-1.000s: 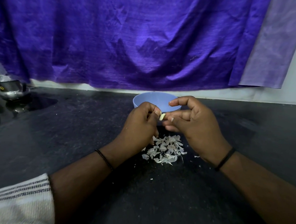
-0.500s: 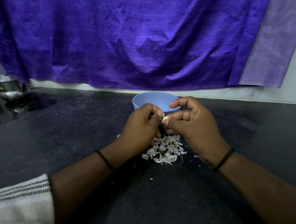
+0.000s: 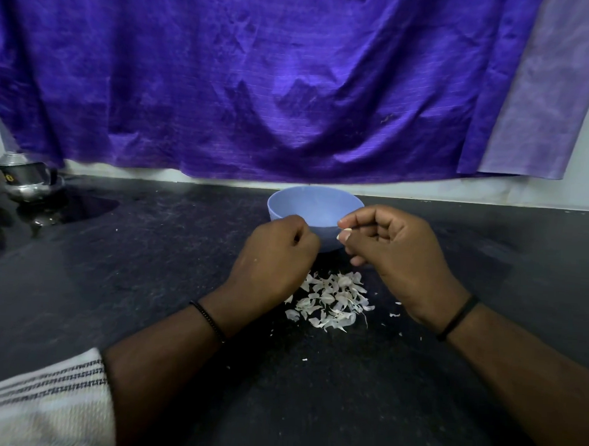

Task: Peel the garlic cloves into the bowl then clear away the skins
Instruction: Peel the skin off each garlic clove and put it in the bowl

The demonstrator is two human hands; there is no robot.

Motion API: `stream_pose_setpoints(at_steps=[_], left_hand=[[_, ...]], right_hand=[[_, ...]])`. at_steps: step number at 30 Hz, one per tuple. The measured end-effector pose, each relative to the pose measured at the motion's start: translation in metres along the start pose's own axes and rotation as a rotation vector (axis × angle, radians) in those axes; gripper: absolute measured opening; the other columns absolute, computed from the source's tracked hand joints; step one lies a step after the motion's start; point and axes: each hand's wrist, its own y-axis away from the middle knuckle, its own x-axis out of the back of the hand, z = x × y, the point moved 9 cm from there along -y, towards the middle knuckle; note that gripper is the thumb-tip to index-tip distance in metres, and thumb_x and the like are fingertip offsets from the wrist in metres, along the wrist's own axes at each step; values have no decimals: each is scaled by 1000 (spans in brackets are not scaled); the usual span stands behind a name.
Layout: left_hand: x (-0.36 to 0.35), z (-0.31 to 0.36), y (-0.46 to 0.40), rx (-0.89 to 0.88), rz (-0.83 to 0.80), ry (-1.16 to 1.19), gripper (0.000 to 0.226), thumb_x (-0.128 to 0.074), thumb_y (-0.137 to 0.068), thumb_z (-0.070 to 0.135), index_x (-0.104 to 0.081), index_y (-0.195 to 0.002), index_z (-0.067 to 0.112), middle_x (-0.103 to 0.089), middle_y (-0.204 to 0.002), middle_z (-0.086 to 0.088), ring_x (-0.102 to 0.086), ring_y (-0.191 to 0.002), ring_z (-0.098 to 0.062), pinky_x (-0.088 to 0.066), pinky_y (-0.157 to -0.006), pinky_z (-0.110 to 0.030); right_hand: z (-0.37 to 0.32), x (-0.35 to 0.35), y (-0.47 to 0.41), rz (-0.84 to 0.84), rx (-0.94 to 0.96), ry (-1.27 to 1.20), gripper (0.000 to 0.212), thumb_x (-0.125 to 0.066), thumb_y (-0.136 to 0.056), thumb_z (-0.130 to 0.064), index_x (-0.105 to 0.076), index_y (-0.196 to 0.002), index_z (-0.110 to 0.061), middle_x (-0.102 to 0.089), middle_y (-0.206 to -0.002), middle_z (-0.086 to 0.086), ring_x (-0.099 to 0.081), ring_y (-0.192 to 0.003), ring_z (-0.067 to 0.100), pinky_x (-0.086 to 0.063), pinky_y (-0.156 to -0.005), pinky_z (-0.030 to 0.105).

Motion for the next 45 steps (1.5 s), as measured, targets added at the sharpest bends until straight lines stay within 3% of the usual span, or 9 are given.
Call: stream_pose_setpoints(at_steps=[6,10,14,24,29,35,41,43,45], left_hand=[[0,-11,-4,47,-57,-107,22,-67,-88,29,-59,-70,18,-62,-64,7,-58,-60,-7,-46,-57,-27],[1,-15,-4,65,-37,-114,21,-78,-80,27,-59,-71,22,-64,-66,8,-61,-63,-8,-51,-63,-29],[2,-16,-3,56,-19,-119,21,-78,-80,26,-60,-71,22,-64,-66,8,-60,-62,-6,-47,-60,-27],[1,-14,-5,26,-16,-130,19,-66,-92,28,-62,-75,22,-62,-69,9,-59,-65,-5,-43,-58,-25],[4,-13,-4,34,10,-106,33,-64,-93,38,-62,-67,17,-63,-60,4,-61,-60,-10,-49,-61,-29],[6,-18,-5,69,14,-112,33,-80,-78,33,-60,-57,17,-64,-52,5,-60,-52,-8,-55,-60,-31],[-2,-14,-4,7,-43,-78,21,-81,-80,31,-66,-69,21,-64,-59,9,-56,-52,0,-46,-55,-23],[-2,-14,-4,5,-44,-93,28,-74,-86,37,-66,-65,19,-61,-53,9,-54,-48,1,-40,-52,-21],[-1,-14,-4,8,-35,-99,36,-69,-90,40,-68,-63,15,-61,-50,6,-52,-45,-1,-41,-50,-23]], right_hand=[[-6,6,-9,72,20,13,8,-77,-83,-8,-73,-87,-13,-72,-74,1,-62,-65,7,-50,-55,18],[-7,13,-27,166,-8,-26,14,-80,-78,-4,-71,-85,-13,-69,-71,1,-59,-58,1,-47,-58,14],[-10,5,-51,172,0,50,17,-81,-76,-3,-72,-80,-16,-73,-75,3,-66,-70,8,-54,-72,20],[-13,0,-75,149,-25,146,6,-71,-89,-13,-77,-88,-15,-76,-90,-5,-60,-65,-11,-43,-61,10],[-16,15,-34,202,-51,114,39,-65,-93,-36,-68,-75,-2,-72,-76,6,-51,-53,-1,-41,-57,18],[-9,8,1,21,-58,239,18,-76,-84,-11,-59,-84,-18,-73,-72,10,-66,-63,18,-50,-62,28],[-6,8,9,-73,33,582,18,-77,-83,-36,-72,-70,-25,-64,-57,-14,-54,-50,-2,-39,-51,11],[1,8,9,-118,15,714,26,-67,-89,-45,-72,-69,-29,-64,-61,-13,-57,-59,-1,-44,-60,18],[4,8,7,-122,34,792,13,-67,-90,-38,-73,-80,-32,-64,-71,-13,-58,-73,2,-51,-79,33]])
